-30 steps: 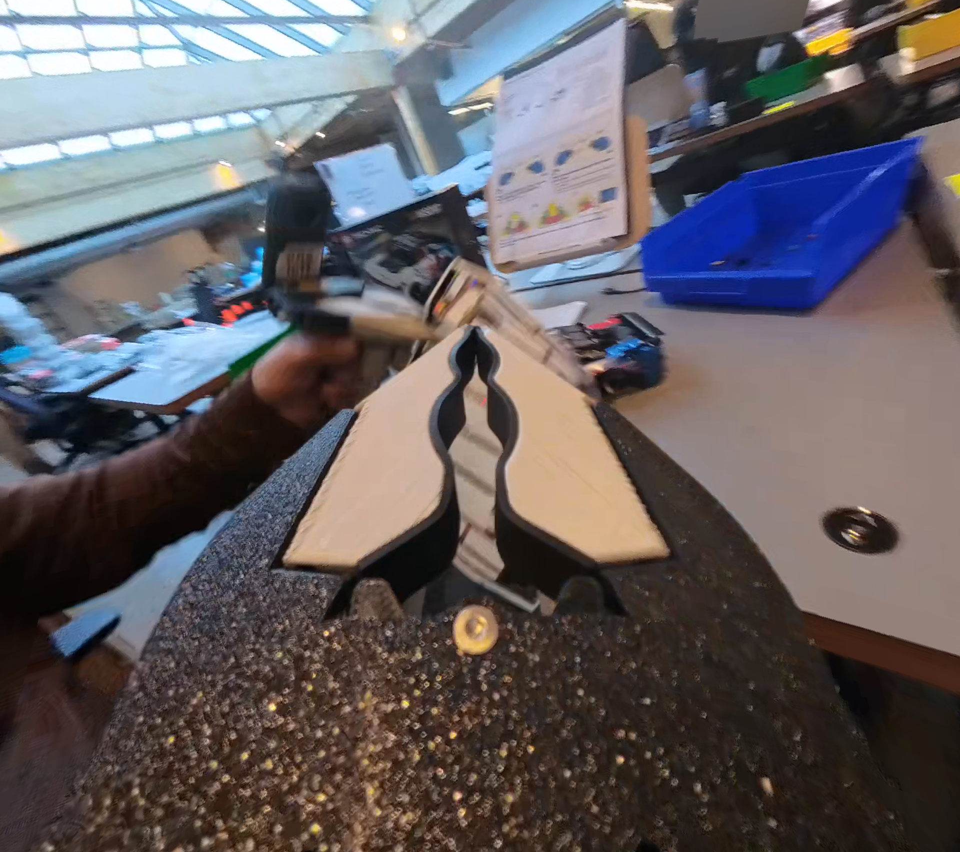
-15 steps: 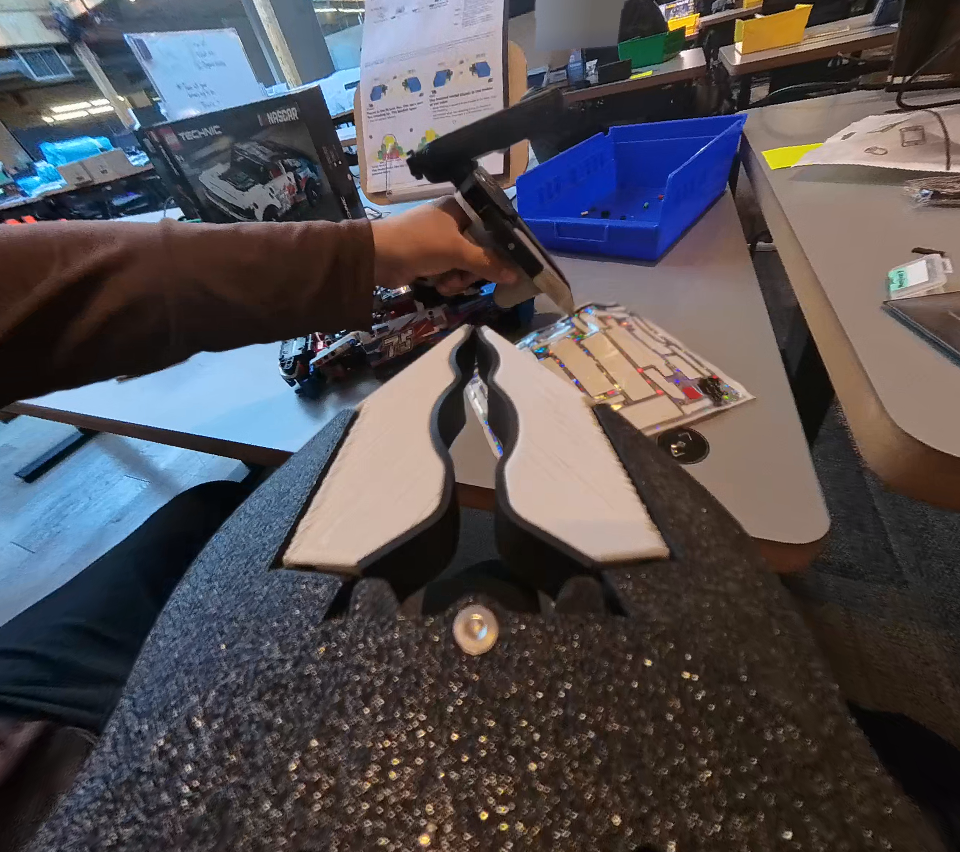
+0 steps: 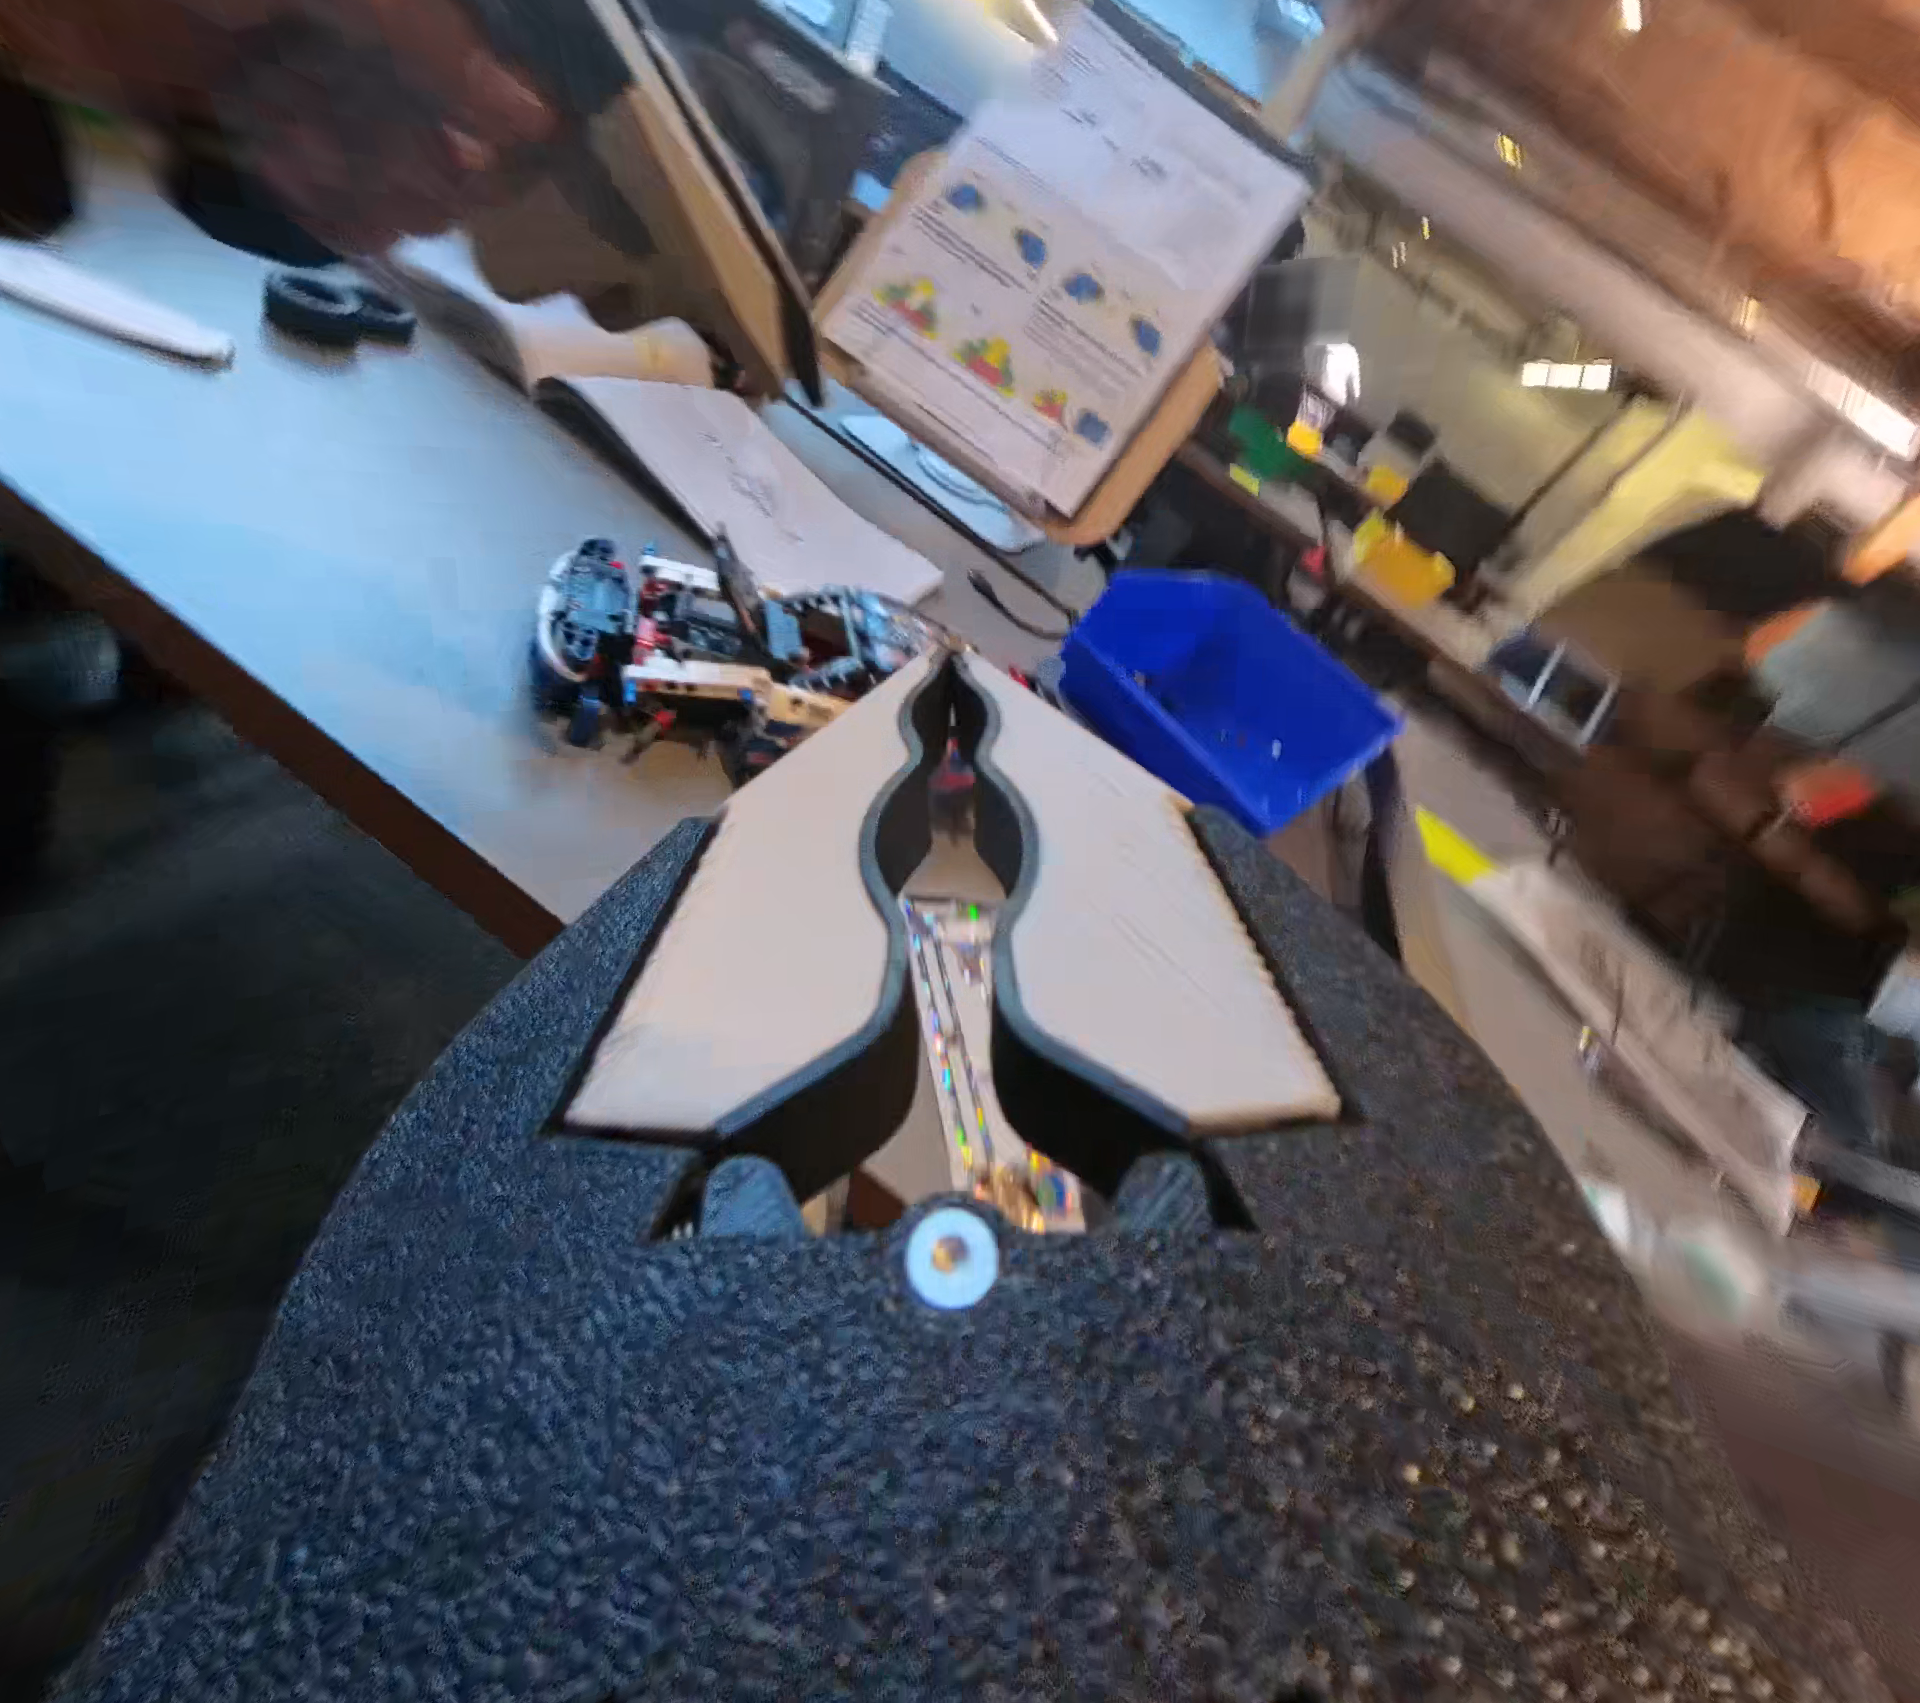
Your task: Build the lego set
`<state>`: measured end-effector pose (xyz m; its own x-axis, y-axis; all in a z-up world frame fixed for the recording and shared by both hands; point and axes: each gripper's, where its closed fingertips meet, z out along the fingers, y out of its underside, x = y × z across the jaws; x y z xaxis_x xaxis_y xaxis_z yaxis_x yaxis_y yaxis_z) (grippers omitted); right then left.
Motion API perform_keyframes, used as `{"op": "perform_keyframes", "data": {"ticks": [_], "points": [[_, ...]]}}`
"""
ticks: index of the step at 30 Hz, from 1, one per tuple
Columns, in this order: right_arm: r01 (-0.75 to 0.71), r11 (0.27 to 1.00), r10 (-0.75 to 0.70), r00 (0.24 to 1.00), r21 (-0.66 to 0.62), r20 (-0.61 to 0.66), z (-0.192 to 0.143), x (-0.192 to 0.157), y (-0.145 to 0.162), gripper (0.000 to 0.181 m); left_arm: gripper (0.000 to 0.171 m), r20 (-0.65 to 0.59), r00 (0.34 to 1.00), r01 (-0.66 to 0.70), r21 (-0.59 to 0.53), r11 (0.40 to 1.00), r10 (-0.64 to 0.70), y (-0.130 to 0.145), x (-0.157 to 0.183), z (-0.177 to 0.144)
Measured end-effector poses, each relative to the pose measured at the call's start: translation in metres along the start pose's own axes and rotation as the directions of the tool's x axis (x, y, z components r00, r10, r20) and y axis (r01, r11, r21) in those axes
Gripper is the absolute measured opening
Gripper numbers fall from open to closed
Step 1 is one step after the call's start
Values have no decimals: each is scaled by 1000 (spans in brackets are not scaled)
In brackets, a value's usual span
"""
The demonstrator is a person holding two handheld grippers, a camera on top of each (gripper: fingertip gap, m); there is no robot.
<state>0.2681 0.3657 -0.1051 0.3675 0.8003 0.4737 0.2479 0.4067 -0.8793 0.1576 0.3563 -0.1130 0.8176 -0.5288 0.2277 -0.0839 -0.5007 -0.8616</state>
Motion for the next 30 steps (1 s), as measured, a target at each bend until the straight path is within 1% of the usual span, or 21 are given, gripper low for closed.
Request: {"op": "perform_keyframes", "data": {"ticks": [1,2,3,5,6,8,10,11,13,14,16,18,20,22,24,27,30], "points": [[81,997,-81,997,16,19,10,-17,-10,0,42,32,998,50,28,998,-51,25,-2,-26],[143,989,-145,989,37,43,21,-35,-19,0,41,96,991,94,38,995,-97,52,-9,-52],[185,980,-190,979,66,75,32,-53,-28,0,41,202,970,128,39,991,-133,83,-23,-80],[216,967,-236,959,135,157,58,-90,-47,0,41,423,888,176,54,983,-182,142,-51,-145],[219,961,-251,947,168,203,73,-110,-57,0,42,494,843,200,84,976,-215,169,-60,-177],[213,951,-274,918,226,285,109,-151,-74,0,47,555,786,233,146,962,-274,218,-67,-226],[161,952,-253,892,259,374,152,-190,-87,0,47,616,747,197,152,969,-248,262,-72,-259],[114,959,-219,880,260,422,175,-209,-93,0,47,655,724,174,129,976,-216,282,-76,-271],[-2,973,-120,850,230,513,221,-241,-100,0,46,699,695,168,75,983,-172,316,-84,-284],[-63,976,-65,826,206,560,241,-257,-104,0,46,693,700,170,68,983,-169,325,-87,-286],[-164,974,28,769,154,638,276,-283,-108,0,45,656,736,140,95,986,-168,325,-92,-289],[-196,973,63,727,119,684,301,-303,-109,0,45,610,774,100,147,984,-169,310,-99,-293],[-167,978,39,739,127,673,321,-311,-109,0,45,559,808,73,221,973,-188,289,-109,-296],[-135,978,2,764,158,645,332,-312,-111,0,44,505,841,79,240,968,-194,274,-121,-294],[-88,977,-48,790,192,611,337,-311,-112,0,45,455,868,102,224,969,-197,262,-134,-289],[96,956,-226,843,277,489,342,-306,-105,0,41,375,903,126,239,963,-211,239,-150,-281],[210,935,-323,841,287,434,339,-306,-90,0,41,322,907,193,250,949,-270,233,-168,-267]]}}
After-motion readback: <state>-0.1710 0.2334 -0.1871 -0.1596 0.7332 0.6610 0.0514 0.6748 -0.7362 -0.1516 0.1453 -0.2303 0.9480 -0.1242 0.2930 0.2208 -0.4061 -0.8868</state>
